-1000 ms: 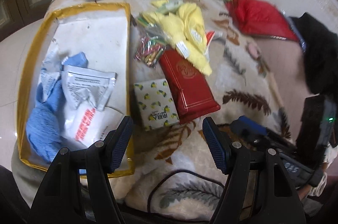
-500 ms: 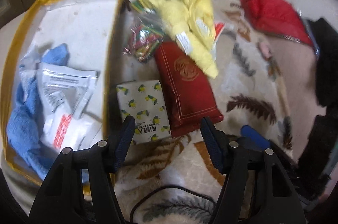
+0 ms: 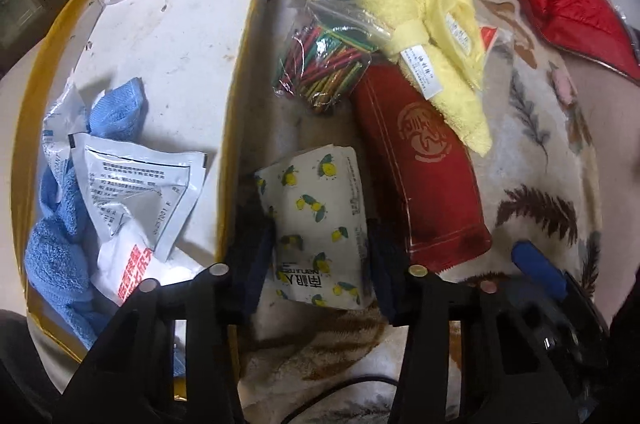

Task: Organize soft objects
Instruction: 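Grasp the lemon-print tissue pack with the left gripper while the right gripper grasps the red packet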

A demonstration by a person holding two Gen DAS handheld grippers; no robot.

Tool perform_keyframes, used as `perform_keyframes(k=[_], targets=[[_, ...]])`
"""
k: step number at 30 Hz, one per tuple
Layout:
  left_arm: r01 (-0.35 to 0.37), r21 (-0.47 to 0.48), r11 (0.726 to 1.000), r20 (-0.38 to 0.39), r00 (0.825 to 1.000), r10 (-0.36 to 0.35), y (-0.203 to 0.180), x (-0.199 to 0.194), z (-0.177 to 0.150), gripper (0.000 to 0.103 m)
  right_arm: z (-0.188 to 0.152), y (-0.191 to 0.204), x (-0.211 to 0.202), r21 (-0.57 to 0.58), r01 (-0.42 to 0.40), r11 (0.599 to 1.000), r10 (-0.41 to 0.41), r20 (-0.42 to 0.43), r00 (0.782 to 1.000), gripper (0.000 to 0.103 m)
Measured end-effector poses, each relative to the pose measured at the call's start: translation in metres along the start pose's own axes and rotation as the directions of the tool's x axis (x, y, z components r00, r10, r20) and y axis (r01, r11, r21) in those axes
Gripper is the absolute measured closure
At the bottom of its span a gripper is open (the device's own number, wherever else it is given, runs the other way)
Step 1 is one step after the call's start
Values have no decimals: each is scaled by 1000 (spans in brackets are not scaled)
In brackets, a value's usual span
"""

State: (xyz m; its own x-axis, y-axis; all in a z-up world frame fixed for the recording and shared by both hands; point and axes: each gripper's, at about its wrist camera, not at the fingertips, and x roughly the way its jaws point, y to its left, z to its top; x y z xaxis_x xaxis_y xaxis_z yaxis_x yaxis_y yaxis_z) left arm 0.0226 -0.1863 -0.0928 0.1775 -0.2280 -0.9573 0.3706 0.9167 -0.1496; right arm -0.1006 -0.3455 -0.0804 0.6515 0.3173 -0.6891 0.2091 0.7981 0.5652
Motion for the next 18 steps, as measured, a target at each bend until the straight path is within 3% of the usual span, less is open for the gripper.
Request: perform_keyframes(k=[3, 8, 14, 16, 18], targets=[[109, -32, 994, 27, 994, -108, 14, -10, -8, 65, 6, 3, 10, -11, 13, 1000, -13, -27, 1000, 37], [325, -71, 943, 121, 941, -315, 46, -43, -26, 65, 22, 16, 30, -58, 53, 997, -56, -49, 997, 37], [438, -100, 893, 239, 882, -406, 87, -85, -27, 65, 33, 38, 63, -152, 190, 970, -201, -56, 978, 32], [465, -103, 879, 287, 860, -421, 102, -94, -27, 65, 33, 45, 77, -190, 256, 948, -270, -51, 962, 30], [480, -124, 869, 311, 850, -425, 111, -98, -28, 65, 29, 48, 89, -216, 319, 923, -337, -51, 940, 33]])
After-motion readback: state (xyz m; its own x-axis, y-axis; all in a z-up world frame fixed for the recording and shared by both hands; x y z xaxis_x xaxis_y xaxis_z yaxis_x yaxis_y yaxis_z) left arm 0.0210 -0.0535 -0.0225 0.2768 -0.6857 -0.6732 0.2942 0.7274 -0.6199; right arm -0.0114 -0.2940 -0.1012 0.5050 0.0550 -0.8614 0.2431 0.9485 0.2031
